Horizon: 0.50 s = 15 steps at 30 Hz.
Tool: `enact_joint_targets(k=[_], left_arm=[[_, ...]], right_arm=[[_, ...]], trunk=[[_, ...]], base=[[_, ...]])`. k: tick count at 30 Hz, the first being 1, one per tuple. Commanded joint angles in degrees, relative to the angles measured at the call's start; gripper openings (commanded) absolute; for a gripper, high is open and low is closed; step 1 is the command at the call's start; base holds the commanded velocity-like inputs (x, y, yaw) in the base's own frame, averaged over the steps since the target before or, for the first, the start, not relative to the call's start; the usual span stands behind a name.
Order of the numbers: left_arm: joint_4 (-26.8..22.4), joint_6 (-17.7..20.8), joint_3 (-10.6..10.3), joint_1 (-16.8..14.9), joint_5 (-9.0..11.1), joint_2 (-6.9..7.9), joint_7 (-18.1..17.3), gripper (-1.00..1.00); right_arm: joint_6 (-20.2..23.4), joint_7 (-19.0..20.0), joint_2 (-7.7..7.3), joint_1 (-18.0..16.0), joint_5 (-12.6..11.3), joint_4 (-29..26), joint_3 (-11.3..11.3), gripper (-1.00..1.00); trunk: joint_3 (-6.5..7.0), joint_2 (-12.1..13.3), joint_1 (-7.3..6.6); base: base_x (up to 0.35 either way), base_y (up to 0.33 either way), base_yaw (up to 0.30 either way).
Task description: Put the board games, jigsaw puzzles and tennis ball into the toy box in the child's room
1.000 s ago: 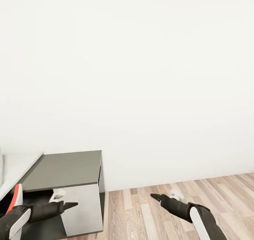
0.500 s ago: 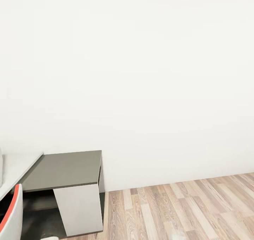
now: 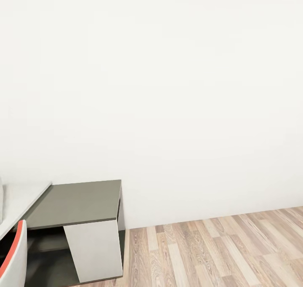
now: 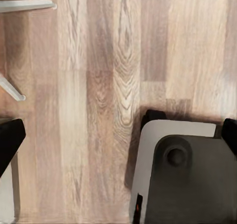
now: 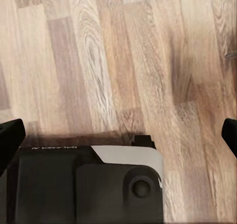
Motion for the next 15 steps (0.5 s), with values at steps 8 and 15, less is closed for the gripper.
enact_joint_targets(k=[8, 15], left_arm=[[0.22, -3.18, -0.46, 5.82, 0.44, -0.73, 8.01, 1.0], [0.23, -6.13, -0.46, 8.75, 0.55, -1.32, 12.77, 1.0]], right_arm=[[-5.41, -1.04, -0.11, 1.32, 0.99, 4.92, -0.44, 1.0], [-8.05, -3.53, 0.03, 2.27, 1.1, 7.49, -0.3, 1.0]], trunk=[[-0.02, -0.04, 0.02], [-0.02, -0.04, 0.02]], base=[[0.0, 0.0, 0.0], [0.0, 0.0, 0.0]])
